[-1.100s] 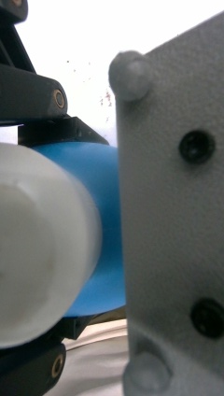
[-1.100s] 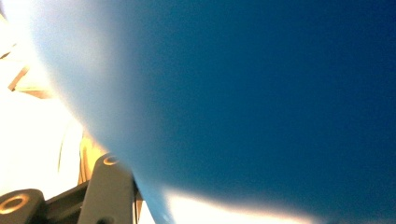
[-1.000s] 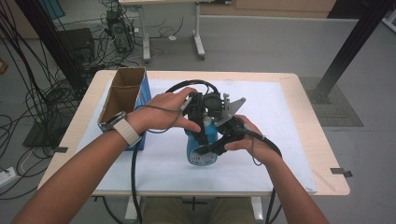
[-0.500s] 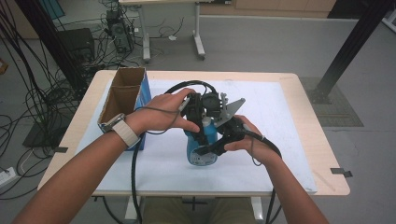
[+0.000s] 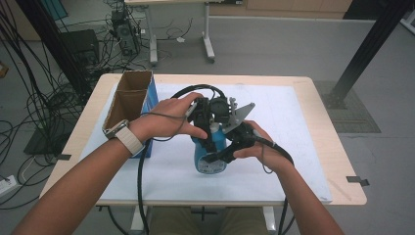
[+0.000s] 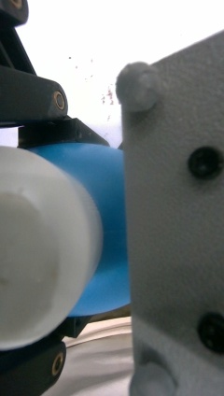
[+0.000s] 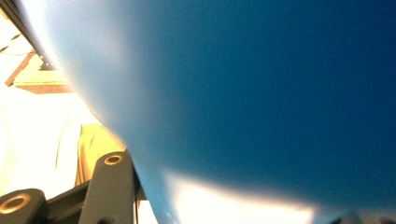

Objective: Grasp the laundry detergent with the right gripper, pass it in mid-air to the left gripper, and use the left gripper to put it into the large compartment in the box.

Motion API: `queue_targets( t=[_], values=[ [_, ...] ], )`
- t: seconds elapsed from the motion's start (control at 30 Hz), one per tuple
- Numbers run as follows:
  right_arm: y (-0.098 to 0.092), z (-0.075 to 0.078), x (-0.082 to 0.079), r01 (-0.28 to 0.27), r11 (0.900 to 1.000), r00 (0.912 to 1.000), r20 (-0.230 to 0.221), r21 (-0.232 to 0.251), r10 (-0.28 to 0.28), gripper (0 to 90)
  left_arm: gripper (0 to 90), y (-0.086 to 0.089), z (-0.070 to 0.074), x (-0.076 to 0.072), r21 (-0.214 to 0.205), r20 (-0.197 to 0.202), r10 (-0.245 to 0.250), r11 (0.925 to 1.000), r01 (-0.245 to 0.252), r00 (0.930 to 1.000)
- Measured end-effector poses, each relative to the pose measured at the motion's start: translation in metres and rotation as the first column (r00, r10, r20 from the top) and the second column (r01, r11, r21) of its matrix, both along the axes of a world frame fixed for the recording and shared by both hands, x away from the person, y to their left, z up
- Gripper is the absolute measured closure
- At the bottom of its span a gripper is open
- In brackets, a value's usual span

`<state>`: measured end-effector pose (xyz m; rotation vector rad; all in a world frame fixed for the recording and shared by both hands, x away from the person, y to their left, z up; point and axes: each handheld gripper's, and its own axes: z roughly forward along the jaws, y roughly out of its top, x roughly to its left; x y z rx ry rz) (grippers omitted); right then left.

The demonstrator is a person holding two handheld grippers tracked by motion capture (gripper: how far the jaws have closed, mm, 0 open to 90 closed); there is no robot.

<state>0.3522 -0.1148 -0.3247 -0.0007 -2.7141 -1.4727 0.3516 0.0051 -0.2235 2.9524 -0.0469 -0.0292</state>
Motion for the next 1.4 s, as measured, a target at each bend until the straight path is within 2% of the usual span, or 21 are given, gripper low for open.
queue_targets(
  t=[1.4],
  values=[
    [0.0015,0.0025,-0.0006,-0.004,1.0,1.0,0.002,0.002,0.004,43.7,37.5,0.0031,0.0028,0.0,-0.003,-0.004,0.005,1.0,-0.005,1.0]
  ],
)
